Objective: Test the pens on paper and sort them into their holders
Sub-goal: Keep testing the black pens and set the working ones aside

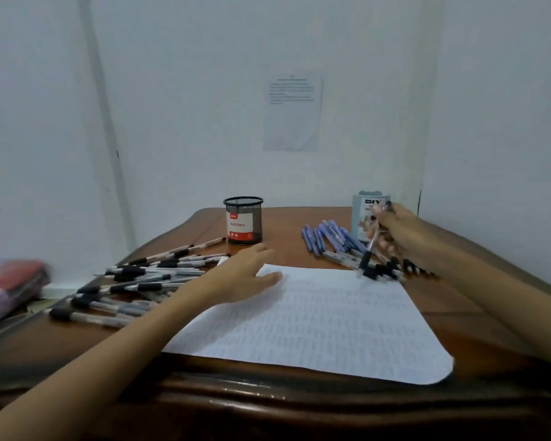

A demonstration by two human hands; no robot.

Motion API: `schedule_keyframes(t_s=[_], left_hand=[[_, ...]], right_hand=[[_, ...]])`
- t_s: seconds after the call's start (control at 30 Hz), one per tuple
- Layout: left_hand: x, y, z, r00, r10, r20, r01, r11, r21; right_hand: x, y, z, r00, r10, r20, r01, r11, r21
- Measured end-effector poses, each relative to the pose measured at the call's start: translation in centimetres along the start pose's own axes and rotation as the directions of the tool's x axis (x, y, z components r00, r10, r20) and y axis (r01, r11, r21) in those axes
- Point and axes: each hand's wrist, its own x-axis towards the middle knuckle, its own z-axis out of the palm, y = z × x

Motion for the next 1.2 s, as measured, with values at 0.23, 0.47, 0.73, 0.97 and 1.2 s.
schedule_keyframes(t_s=[0.23, 0.47, 0.73, 0.97, 1.2], left_hand=[[0.8, -0.9, 1.8, 0.992, 0.003, 0.129, 0.009, 0.996, -0.092], [0.7, -0.8, 2.4, 0.99, -0.015, 0.141, 0.024, 0.997, -0.069], [0.5, -0.8, 2.2, 0.994, -0.022, 0.105, 0.028, 0.998, -0.057], [0.4, -0.6, 2.1, 0.995, -0.024, 0.099, 0.029, 0.998, -0.051], [0.4, -0.6, 1.9, 0.994, -0.028, 0.11, 0.034, 0.998, -0.047]], right_hand=[[-0.4, 0.1, 0.0, 0.999, -0.002, 0.054, -0.007, 0.985, 0.173], [-0.8, 1.3, 1.0, 1.0, -0.005, -0.024, 0.008, 0.99, 0.141], [-1.2, 0.4, 2.0, 0.997, 0.032, 0.073, -0.043, 0.986, 0.16], [0.5, -1.7, 3.6, 0.981, 0.063, 0.184, -0.085, 0.99, 0.114], [0.7, 0.2, 6.0, 0.981, 0.127, 0.146, -0.151, 0.974, 0.168]])
